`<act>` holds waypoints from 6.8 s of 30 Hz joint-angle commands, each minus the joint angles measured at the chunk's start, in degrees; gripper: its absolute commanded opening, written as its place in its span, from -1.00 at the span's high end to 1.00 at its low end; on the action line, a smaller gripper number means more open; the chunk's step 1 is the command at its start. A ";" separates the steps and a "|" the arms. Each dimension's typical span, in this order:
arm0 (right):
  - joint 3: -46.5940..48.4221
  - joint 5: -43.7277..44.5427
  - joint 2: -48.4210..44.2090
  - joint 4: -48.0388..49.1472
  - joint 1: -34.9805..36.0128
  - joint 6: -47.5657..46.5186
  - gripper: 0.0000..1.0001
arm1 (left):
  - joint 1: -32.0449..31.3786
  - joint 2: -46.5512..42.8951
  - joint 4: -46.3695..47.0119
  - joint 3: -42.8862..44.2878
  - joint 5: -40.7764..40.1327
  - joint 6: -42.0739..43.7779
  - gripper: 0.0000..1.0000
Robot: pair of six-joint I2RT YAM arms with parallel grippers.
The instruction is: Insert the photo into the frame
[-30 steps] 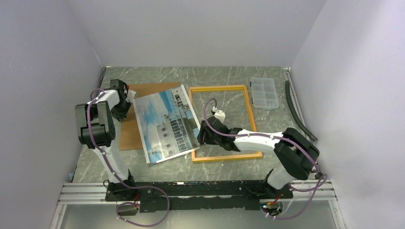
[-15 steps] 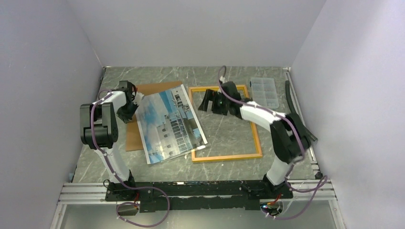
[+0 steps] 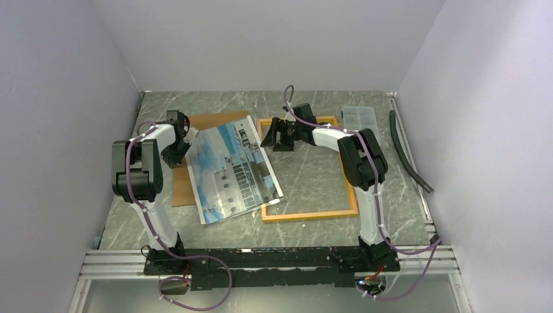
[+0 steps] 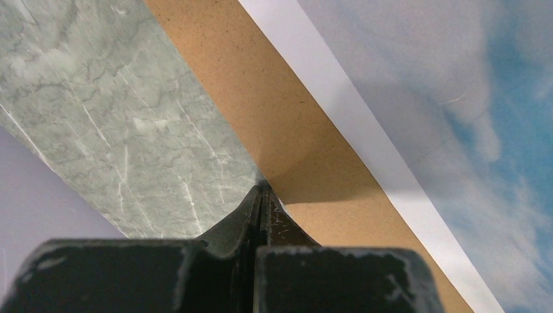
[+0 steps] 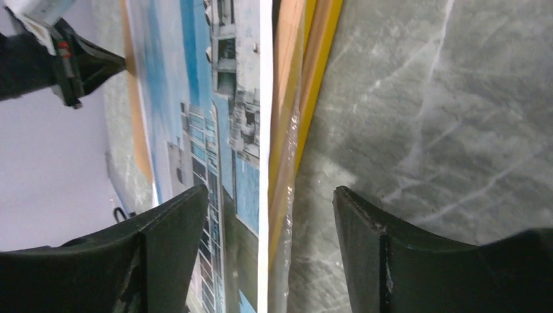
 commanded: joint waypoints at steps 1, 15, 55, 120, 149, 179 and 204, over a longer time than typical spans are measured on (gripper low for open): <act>2.23 -6.30 2.40 7.56 -0.36 3.26 -0.34 | -0.39 3.80 3.31 -1.24 4.79 -1.79 0.95; -0.47 -10.18 4.06 16.00 -0.88 10.92 0.49 | -0.48 4.18 4.23 -1.54 4.05 -1.47 0.95; -1.76 21.60 -13.02 13.89 7.71 20.30 1.00 | 5.21 -4.66 -3.05 0.19 10.30 -0.26 0.29; -18.45 13.57 -59.80 -34.39 -24.36 -1.45 1.00 | -36.52 9.04 16.71 10.16 3.76 -6.06 -0.29; -18.37 11.68 -60.06 -34.20 -24.36 -1.92 1.00 | -29.70 -0.07 1.01 14.14 10.03 -9.43 -0.32; -22.17 10.41 -61.47 -35.16 -26.20 -2.15 1.00 | -33.03 4.51 -2.15 18.52 32.68 -30.73 -0.52; -31.09 11.85 -65.27 -28.95 -21.84 5.72 1.00 | -32.59 9.88 -1.09 15.14 18.85 -25.37 0.16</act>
